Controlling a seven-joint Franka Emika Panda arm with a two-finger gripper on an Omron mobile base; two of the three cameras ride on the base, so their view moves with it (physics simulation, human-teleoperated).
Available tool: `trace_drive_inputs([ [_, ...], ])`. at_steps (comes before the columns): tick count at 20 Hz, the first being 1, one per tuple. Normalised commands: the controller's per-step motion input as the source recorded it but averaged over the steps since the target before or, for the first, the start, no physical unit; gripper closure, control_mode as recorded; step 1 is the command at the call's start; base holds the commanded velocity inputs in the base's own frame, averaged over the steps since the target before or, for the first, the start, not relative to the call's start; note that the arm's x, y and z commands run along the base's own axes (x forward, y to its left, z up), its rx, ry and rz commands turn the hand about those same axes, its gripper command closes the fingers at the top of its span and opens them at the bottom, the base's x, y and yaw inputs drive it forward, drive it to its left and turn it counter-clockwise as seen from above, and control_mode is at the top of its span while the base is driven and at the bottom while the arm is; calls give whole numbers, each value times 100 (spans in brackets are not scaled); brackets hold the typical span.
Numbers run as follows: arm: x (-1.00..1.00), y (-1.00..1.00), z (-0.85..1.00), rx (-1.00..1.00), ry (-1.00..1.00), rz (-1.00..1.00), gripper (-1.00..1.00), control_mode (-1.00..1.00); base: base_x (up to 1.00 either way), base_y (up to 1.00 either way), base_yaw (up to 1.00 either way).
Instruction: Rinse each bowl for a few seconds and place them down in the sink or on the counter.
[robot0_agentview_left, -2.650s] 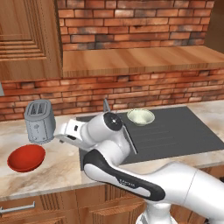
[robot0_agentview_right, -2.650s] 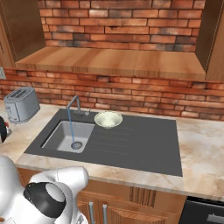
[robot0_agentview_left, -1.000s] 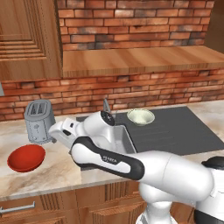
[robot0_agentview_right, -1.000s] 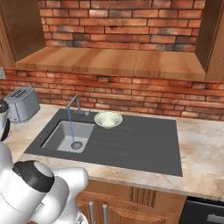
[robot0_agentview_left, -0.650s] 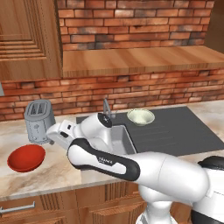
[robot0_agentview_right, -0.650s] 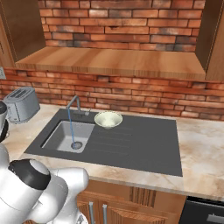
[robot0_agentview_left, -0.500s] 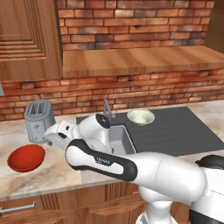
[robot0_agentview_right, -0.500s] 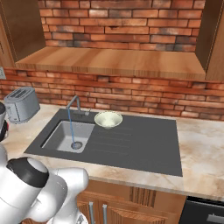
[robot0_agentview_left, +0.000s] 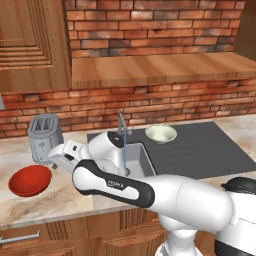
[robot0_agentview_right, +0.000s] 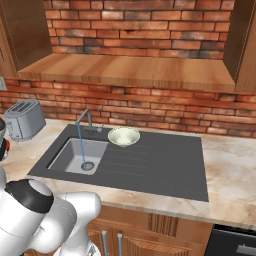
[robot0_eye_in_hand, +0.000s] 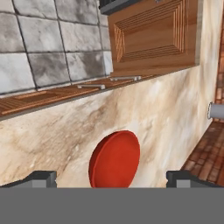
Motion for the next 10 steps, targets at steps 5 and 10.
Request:
trace_drive_inputs([
  [5, -4, 0, -1, -1, 0, 4, -100, -100, 0, 0, 0],
  [10, 0, 0, -5, -7, 0, 1, -100, -100, 0, 0, 0],
])
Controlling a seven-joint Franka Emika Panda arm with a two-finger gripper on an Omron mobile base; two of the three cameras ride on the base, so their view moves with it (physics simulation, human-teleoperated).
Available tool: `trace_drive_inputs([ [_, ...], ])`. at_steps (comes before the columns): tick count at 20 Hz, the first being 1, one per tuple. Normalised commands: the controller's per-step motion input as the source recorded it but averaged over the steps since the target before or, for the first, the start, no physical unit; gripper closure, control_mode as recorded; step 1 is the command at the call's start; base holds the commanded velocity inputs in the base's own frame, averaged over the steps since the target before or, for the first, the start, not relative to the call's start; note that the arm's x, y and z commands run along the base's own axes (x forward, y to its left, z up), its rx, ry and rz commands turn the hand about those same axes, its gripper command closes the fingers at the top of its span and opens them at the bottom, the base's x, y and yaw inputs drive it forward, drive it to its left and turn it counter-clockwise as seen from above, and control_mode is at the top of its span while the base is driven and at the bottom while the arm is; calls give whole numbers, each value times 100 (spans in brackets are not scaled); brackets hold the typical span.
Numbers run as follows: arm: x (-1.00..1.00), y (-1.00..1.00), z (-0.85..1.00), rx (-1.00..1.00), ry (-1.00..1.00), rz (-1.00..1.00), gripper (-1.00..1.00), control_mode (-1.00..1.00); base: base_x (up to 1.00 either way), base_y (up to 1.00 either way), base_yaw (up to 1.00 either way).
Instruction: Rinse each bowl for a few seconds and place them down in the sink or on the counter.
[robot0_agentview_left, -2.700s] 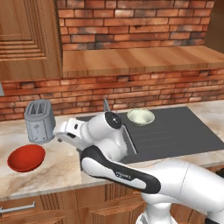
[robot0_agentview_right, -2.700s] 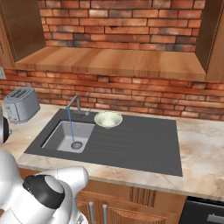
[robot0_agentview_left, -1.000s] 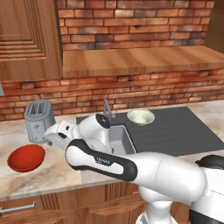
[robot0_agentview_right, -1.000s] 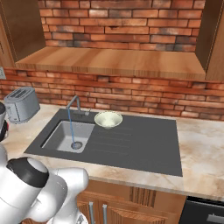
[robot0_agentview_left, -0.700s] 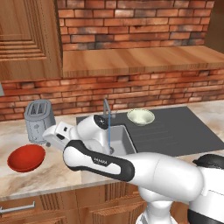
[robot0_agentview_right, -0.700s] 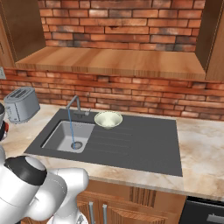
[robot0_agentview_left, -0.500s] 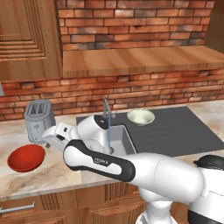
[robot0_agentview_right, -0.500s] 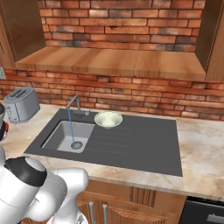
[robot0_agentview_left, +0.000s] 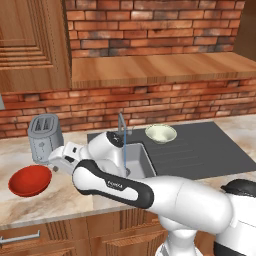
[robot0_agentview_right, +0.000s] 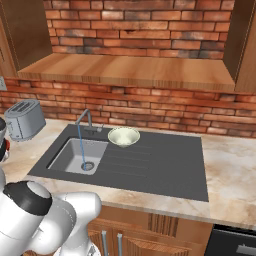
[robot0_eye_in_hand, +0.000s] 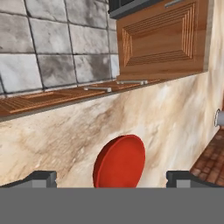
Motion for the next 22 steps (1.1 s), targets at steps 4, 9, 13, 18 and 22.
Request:
trace_drive_inputs([
  [4, 0, 0, -12, -10, -2, 0, -100, -100, 0, 0, 0],
  [9, 0, 0, -9, -7, 0, 0, -100, -100, 0, 0, 0],
  [13, 12, 0, -5, 0, 0, 0, -100, -100, 0, 0, 0],
  [18, 20, 0, -2, 6, 6, 0, -100, -100, 0, 0, 0],
  [22, 20, 0, -7, 1, 2, 0, -100, -100, 0, 0, 0],
])
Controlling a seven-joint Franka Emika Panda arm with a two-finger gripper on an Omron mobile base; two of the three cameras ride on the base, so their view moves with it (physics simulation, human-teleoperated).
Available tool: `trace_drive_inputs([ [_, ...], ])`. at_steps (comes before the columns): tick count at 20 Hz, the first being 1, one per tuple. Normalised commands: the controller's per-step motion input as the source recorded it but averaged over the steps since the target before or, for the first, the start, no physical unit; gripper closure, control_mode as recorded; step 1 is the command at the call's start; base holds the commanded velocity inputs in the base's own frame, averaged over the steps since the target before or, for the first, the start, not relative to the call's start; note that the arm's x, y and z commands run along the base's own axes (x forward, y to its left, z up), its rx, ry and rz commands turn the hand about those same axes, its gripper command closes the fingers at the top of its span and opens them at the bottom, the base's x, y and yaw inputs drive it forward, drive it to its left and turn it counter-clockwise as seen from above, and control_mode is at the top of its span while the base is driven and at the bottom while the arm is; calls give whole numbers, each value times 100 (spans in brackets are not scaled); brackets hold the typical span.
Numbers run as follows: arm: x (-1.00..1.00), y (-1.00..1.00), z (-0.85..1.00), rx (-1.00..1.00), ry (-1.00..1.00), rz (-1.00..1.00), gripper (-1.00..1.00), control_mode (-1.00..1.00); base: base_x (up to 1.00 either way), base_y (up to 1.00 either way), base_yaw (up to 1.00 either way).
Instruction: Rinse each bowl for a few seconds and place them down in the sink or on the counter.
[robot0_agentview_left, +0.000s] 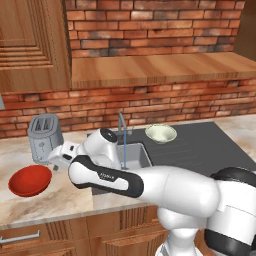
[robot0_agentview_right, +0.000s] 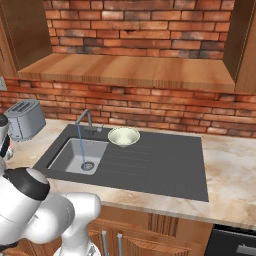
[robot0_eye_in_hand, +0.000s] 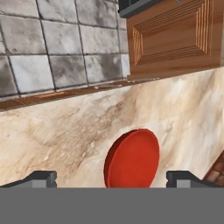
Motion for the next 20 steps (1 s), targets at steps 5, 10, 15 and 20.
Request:
trace_drive_inputs([
  [5, 14, 0, -13, 0, 0, 0, -100, -100, 0, 0, 0],
  [10, 16, 0, -10, 0, 1, 0, -100, -100, 0, 0, 0],
  [15, 15, 1, -7, 0, 1, 0, -100, -100, 0, 0, 0],
  [20, 15, 9, -10, 0, 0, 0, -100, -100, 0, 0, 0],
])
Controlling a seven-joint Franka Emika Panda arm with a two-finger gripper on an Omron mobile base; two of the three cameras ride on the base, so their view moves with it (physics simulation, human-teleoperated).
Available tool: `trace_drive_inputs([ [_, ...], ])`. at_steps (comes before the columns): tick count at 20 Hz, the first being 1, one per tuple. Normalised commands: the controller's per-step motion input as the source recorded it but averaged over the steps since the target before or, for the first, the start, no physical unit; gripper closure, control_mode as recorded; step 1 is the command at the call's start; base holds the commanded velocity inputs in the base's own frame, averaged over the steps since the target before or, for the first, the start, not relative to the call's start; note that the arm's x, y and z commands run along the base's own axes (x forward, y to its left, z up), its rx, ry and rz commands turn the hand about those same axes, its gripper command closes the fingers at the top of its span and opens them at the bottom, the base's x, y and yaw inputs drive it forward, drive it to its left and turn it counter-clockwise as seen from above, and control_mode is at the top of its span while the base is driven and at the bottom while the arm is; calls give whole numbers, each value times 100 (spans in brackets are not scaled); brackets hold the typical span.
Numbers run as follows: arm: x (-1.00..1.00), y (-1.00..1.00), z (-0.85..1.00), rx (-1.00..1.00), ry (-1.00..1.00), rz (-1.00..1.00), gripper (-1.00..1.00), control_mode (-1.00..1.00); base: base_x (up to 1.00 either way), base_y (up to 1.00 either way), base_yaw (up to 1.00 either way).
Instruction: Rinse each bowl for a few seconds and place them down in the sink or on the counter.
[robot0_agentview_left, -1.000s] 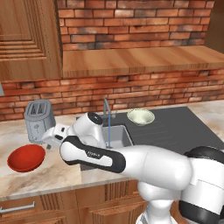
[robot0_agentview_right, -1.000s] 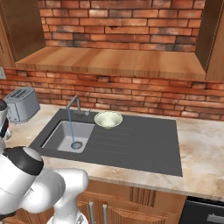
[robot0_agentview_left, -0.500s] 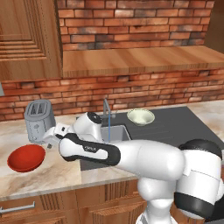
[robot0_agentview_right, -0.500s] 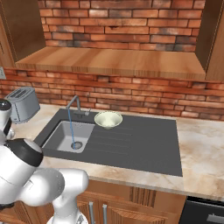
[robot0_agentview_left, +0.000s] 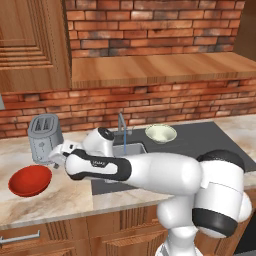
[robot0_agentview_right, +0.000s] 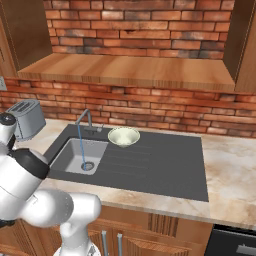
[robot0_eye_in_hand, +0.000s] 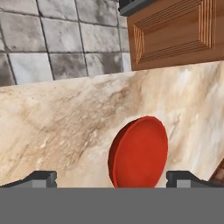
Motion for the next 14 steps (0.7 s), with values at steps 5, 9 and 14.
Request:
trace_drive_inputs([
  [5, 11, 17, -14, 0, 0, 0, -100, -100, 0, 0, 0],
  [9, 9, 19, -16, 0, 0, 0, -100, -100, 0, 0, 0],
  [14, 10, 7, -18, 0, 0, 0, -100, -100, 0, 0, 0],
])
